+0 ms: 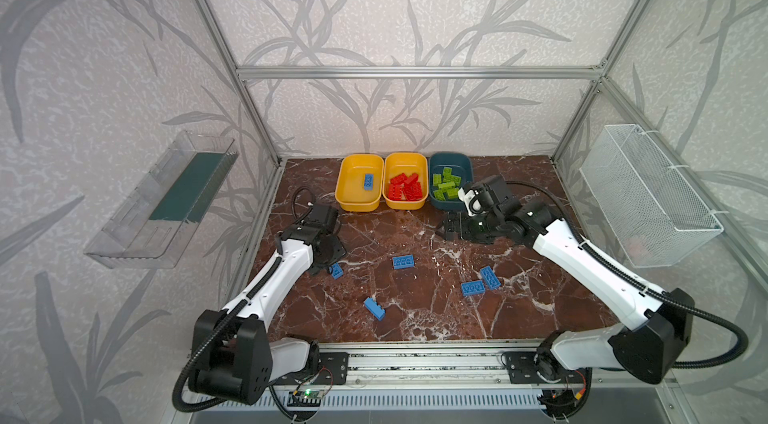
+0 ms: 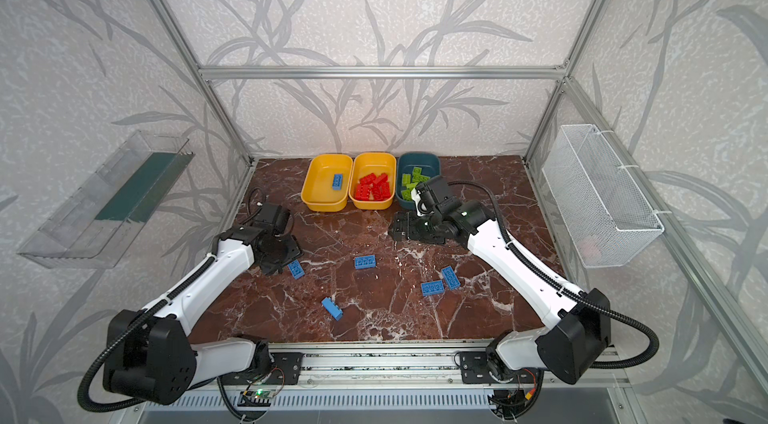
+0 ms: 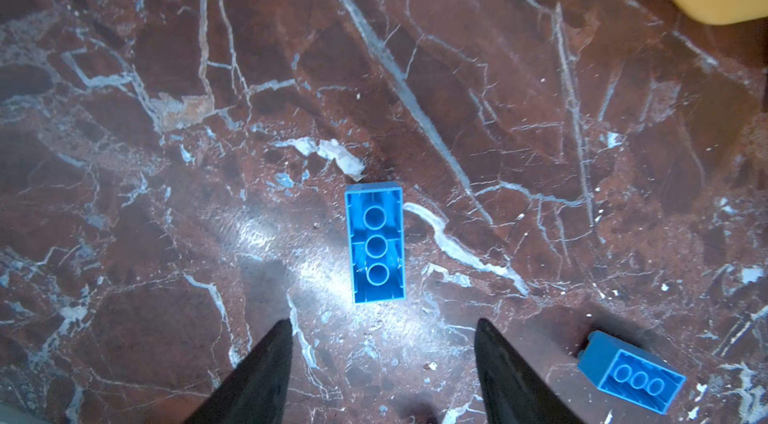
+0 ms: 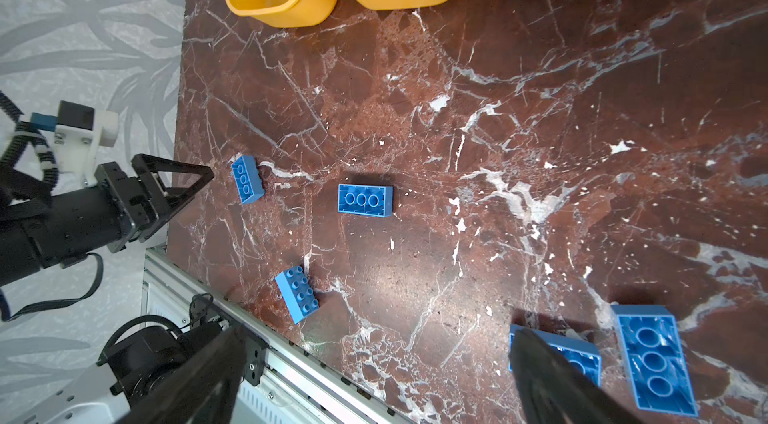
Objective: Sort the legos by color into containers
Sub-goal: 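Move the left gripper back to another blue brick and grasp it, then carry the blue brick with the left gripper into the first yellow bin and release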
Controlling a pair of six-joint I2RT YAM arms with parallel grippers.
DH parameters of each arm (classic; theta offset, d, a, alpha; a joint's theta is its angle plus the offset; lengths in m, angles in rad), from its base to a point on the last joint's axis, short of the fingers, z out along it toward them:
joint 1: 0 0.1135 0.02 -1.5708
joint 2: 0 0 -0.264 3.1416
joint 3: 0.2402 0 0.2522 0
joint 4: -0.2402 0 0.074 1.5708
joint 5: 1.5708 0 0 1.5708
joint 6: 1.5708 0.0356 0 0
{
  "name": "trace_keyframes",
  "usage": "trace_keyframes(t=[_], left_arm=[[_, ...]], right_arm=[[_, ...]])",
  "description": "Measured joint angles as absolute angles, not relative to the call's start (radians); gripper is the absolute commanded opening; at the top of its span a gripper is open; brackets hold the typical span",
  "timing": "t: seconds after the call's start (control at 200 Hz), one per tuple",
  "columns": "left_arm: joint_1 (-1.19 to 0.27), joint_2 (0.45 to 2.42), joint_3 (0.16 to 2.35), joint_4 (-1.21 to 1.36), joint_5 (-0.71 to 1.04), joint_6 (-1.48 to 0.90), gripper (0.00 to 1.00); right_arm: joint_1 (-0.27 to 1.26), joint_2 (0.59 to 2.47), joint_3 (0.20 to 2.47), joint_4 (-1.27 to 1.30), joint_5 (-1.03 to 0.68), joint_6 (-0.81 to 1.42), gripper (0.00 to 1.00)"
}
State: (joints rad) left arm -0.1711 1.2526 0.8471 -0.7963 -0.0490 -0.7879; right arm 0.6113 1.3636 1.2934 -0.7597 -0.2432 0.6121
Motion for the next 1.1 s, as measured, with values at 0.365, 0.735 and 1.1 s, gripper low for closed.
trace_keyframes(t=[0.365, 0.735, 1.1], left_arm=[[-0.171, 1.261, 0.762, -0.728, -0.025, -0.812, 0.69], [-0.162, 1.446, 0.764, -0.629, -0.025, -0.777, 0.65], [-0.155, 1.531, 0.809, -0.627, -0.034, -0.750, 0.23]], right_arm=[[0.661, 1.215, 1.180, -0.767, -0.198, 0.677, 0.99], [0.664, 1.157, 1.160, -0.803, -0.142, 0.705, 0.99], [0.664, 1.216, 1.217, -0.824, -0.120, 0.674, 0.99]])
